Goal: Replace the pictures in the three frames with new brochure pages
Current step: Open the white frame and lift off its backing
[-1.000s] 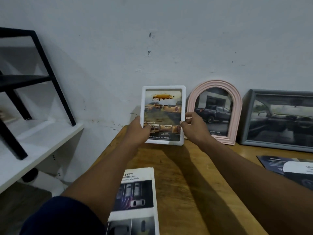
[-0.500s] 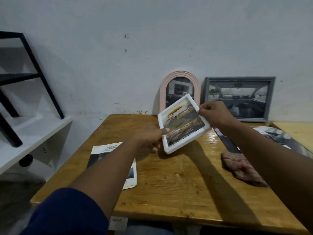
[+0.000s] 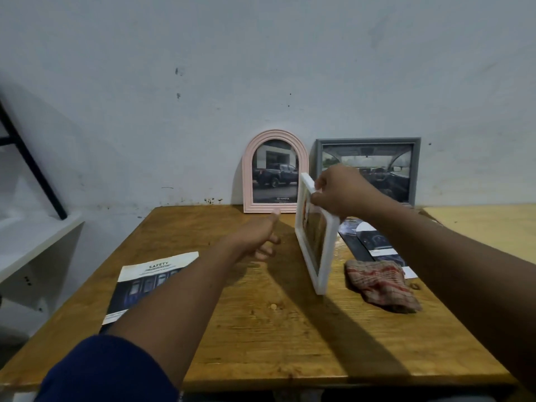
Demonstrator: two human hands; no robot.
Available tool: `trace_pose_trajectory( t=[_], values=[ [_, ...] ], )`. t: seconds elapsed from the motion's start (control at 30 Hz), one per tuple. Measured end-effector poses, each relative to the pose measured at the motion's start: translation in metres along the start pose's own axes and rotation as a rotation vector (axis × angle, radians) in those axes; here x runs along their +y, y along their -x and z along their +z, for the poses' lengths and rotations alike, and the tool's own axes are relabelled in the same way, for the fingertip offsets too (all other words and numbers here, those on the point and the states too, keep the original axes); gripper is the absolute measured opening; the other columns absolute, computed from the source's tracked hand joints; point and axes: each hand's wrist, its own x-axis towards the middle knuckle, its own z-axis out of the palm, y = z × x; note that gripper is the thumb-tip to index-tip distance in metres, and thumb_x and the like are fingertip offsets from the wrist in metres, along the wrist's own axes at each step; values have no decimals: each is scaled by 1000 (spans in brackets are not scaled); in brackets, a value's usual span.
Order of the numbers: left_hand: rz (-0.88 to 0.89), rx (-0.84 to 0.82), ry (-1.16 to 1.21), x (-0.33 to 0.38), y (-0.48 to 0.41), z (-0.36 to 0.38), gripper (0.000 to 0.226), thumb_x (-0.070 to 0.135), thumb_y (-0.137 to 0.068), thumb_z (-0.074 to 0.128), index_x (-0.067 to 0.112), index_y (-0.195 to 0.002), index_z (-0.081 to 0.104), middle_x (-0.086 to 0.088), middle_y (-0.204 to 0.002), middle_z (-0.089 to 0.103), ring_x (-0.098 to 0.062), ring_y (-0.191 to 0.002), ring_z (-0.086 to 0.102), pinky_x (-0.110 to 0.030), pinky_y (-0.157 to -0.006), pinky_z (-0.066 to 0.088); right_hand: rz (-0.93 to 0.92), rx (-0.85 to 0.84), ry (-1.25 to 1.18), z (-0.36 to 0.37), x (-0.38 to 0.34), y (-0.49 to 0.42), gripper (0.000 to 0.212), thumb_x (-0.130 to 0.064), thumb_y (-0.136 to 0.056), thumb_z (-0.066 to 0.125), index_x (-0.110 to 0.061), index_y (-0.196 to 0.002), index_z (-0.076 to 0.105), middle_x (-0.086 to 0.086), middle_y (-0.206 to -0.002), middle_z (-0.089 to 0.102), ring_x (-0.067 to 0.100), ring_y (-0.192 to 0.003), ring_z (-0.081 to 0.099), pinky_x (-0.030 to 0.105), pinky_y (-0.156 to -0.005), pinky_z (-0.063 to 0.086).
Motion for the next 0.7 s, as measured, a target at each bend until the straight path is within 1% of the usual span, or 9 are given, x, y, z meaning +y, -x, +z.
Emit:
trace_pose_trajectory(
  t=[0.1, 0.17, 0.27, 0.3, 0.4, 0.47, 0.53, 0.6, 0.7],
  values=[
    [63, 42, 109, 10, 4, -17, 63, 60, -104, 27, 14, -142, 47, -11, -119, 68, -29, -95, 71, -37, -74, 58, -35, -66, -127, 16, -19, 2, 33, -23, -94, 66, -2, -118, 62, 14, -96, 66, 22, -63, 72, 28, -49, 58],
    [84, 48, 185, 15, 8, -27, 60, 59, -105, 26, 15, -138, 51, -13, -118, 68, -29, -94, 71, -38, -74, 58, -40, -108, -235, 24, -26, 1, 30, -26, -96, 63, -4, -116, 64, 12, -94, 68, 23, -67, 72, 28, -49, 57],
    [91, 97, 199, 14, 9, -40, 60, 61, -104, 30, 13, -115, 63, -7, -87, 66, -17, -70, 66, -29, -62, 53, -45, -137, -251, 36, -22, -2, 22, -28, -99, 58, -10, -107, 67, 8, -89, 68, 21, -72, 72, 26, -49, 56],
    [78, 110, 151, 10, 9, -44, 59, 62, -103, 31, 14, -108, 64, -6, -82, 63, -17, -68, 62, -29, -62, 51, -39, -139, -234, 41, -17, -2, 20, -29, -99, 58, -12, -105, 67, 8, -89, 68, 21, -74, 71, 26, -50, 57],
    [45, 93, 102, -8, 5, -51, 54, 63, -102, 33, 19, -91, 62, 0, -70, 56, -16, -65, 51, -30, -62, 45, 30, -121, -169, 62, 8, -4, 18, -29, -96, 60, -13, -102, 66, 6, -90, 66, 22, -78, 68, 36, -64, 62],
    [29, 89, 75, -20, 5, -50, 57, 64, -102, 31, 20, -84, 61, 3, -64, 53, -15, -61, 48, -30, -60, 43, 103, -101, -107, 80, 27, -3, 21, -30, -93, 63, -13, -105, 66, 6, -98, 67, 21, -84, 66, 41, -76, 61],
    [6, 62, 2, -31, 6, -48, 61, 66, -101, 28, 19, -87, 64, 1, -67, 56, -17, -64, 51, -30, -61, 45, 149, -112, -63, 97, 44, 3, 31, -33, -92, 62, -14, -117, 63, 6, -113, 66, 20, -96, 63, 40, -84, 57],
    [-41, 49, -54, -40, 5, -43, 64, 68, -101, 28, 16, -98, 65, -3, -75, 59, -19, -69, 54, -29, -60, 47, 166, -120, -41, 110, 54, 11, 38, -35, -94, 59, -15, -127, 58, 7, -122, 62, 23, -105, 60, 39, -89, 54],
    [-110, 92, -85, -49, 2, -32, 61, 65, -101, 34, 15, -117, 62, -8, -88, 63, -18, -73, 57, -26, -57, 48, 139, -70, 23, 122, 63, 18, 41, -38, -96, 55, -17, -132, 56, 9, -129, 56, 24, -110, 57, 39, -93, 51]
  ],
)
